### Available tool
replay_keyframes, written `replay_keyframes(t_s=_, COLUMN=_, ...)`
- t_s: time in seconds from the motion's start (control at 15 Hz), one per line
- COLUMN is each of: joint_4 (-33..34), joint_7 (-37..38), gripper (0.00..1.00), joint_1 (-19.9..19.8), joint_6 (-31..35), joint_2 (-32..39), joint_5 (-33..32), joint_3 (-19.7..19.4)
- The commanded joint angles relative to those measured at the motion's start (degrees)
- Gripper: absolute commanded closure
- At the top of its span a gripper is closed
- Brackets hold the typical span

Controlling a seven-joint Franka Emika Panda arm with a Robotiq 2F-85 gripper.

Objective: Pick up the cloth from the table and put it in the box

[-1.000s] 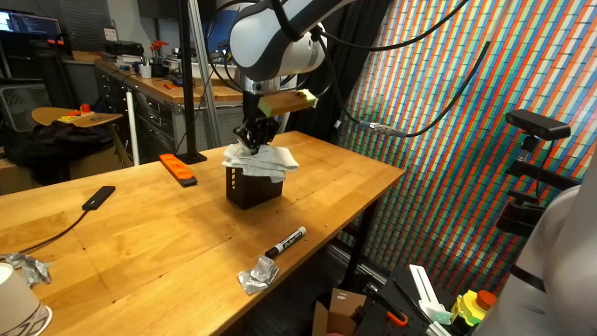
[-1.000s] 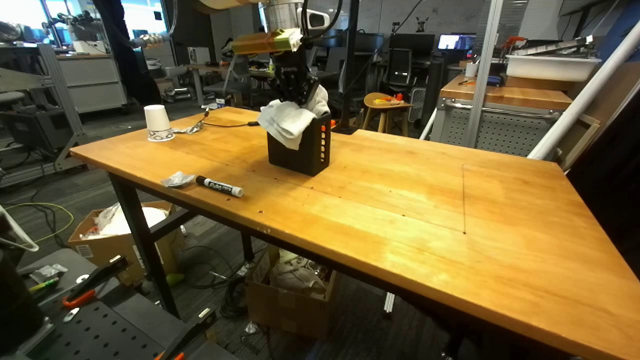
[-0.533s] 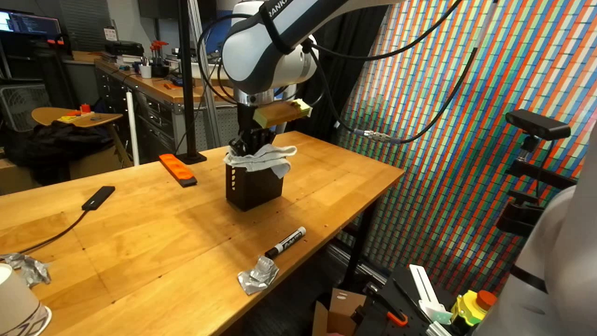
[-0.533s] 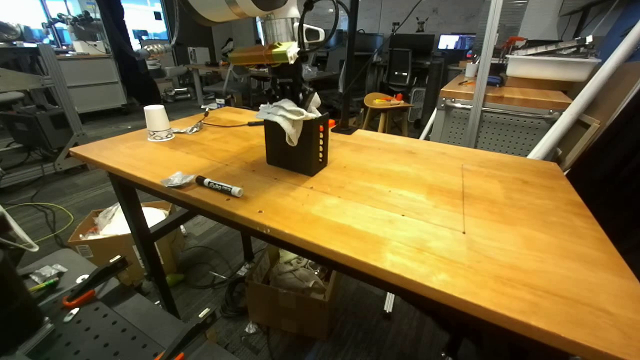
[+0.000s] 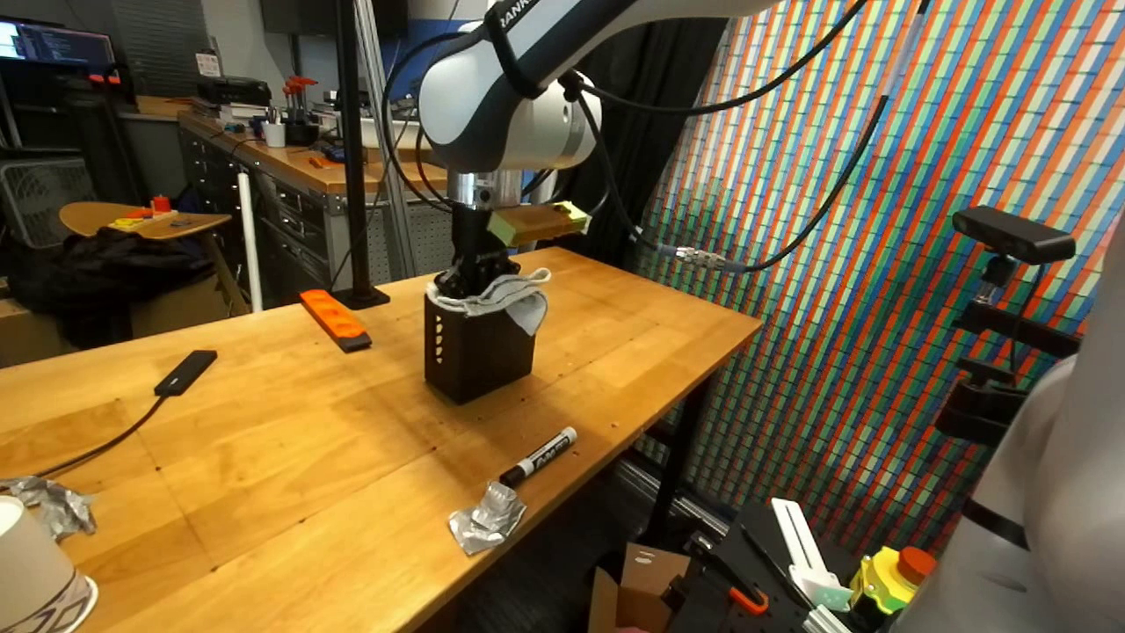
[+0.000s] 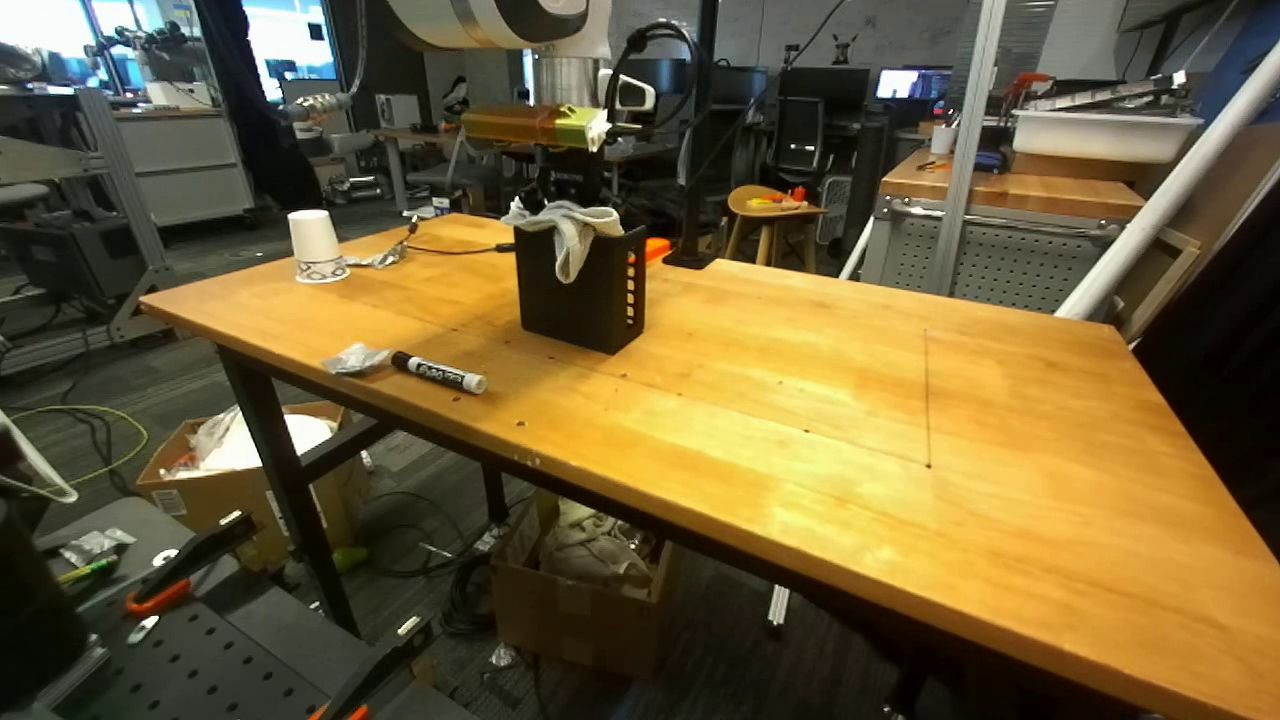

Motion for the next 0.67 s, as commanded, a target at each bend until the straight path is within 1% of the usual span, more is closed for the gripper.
replay_keyframes(t_s=0.0, joint_4=-0.65, joint_7=-2.48, gripper=0.62, joint_1=-0.89, joint_6=-2.24, joint_2=-1.82, joint_5=3.77, joint_3=-0.26)
replay_keyframes(t_s=0.13, joint_4=-0.78, joint_7=-1.69, gripper=0.5, joint_1=-1.2, joint_6=-2.48, joint_2=-4.56, joint_5=4.74, joint_3=-0.74)
replay_keyframes(t_s=0.33, joint_4=-1.07, joint_7=-1.12, gripper=0.26, joint_1=-1.45, joint_6=-3.02, joint_2=-8.79, joint_5=4.57, joint_3=-1.33)
replay_keyframes(t_s=0.47, joint_4=-0.79, joint_7=-0.74, gripper=0.12, joint_1=-1.39, joint_6=-3.63, joint_2=-11.2, joint_5=4.0, joint_3=-1.62)
replay_keyframes(t_s=0.53, joint_4=-0.66, joint_7=-0.68, gripper=0.09, joint_1=-1.33, joint_6=-3.84, joint_2=-12.09, joint_5=3.84, joint_3=-1.73)
replay_keyframes(t_s=0.6, joint_4=-0.71, joint_7=-0.45, gripper=0.11, joint_1=-1.22, joint_6=-4.02, joint_2=-13.08, joint_5=3.7, joint_3=-1.79)
